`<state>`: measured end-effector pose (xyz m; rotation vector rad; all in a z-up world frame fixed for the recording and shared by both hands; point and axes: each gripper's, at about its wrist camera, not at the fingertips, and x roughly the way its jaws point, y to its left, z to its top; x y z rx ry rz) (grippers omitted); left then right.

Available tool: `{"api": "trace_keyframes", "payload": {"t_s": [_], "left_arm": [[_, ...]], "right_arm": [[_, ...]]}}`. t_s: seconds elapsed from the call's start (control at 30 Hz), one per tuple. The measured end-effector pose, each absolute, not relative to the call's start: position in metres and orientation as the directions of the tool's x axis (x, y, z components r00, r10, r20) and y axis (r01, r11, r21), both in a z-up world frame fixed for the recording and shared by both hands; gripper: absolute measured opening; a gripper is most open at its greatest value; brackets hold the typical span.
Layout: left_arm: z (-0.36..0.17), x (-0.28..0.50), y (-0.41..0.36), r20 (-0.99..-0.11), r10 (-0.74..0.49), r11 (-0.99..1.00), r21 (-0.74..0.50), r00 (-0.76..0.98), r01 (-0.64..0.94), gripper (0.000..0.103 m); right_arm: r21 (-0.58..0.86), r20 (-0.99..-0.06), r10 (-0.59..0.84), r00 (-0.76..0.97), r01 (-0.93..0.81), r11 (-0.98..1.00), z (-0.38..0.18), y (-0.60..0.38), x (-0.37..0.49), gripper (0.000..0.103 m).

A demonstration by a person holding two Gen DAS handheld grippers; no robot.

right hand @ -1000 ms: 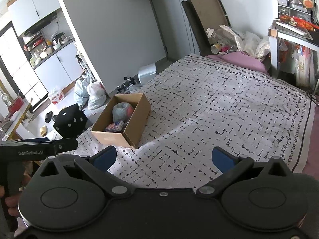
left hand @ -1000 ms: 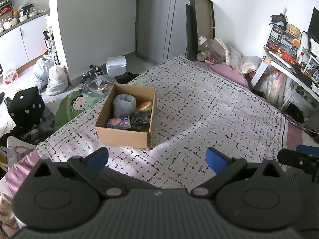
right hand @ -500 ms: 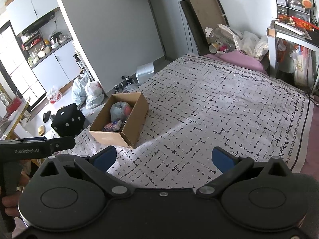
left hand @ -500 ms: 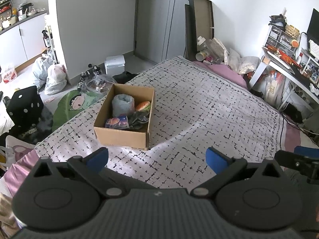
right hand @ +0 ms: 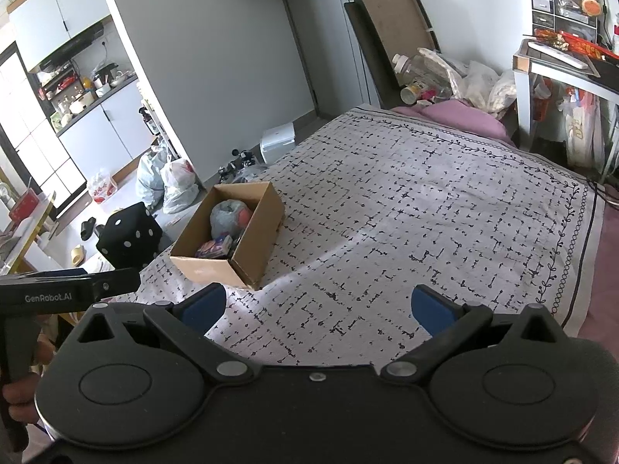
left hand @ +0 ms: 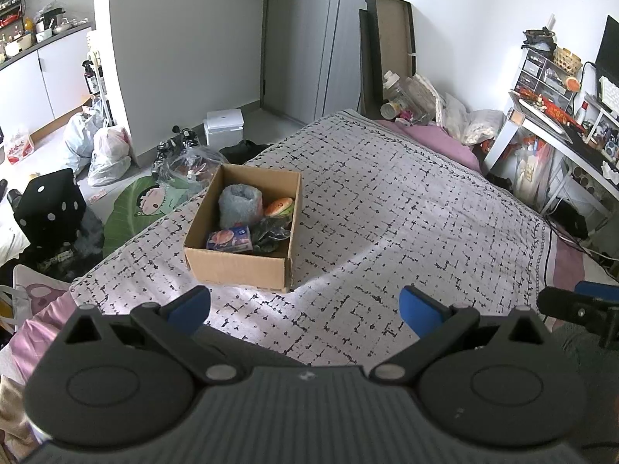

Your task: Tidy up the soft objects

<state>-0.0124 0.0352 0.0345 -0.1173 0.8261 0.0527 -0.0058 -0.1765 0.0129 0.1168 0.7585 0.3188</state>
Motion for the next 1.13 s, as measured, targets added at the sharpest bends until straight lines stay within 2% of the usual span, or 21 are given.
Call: {"api": "trace_keyframes", "payload": {"t_s": [1.13], "left_arm": [[0.02, -0.013, 0.038, -0.739, -0.011, 0.991, -0.099, 0.674, -0.093, 0.103]], "right_arm": [[0.248, -0.664, 0.349, 0.661, -0.245, 0.937, -0.002, -0.175, -0.002, 0.103]]}}
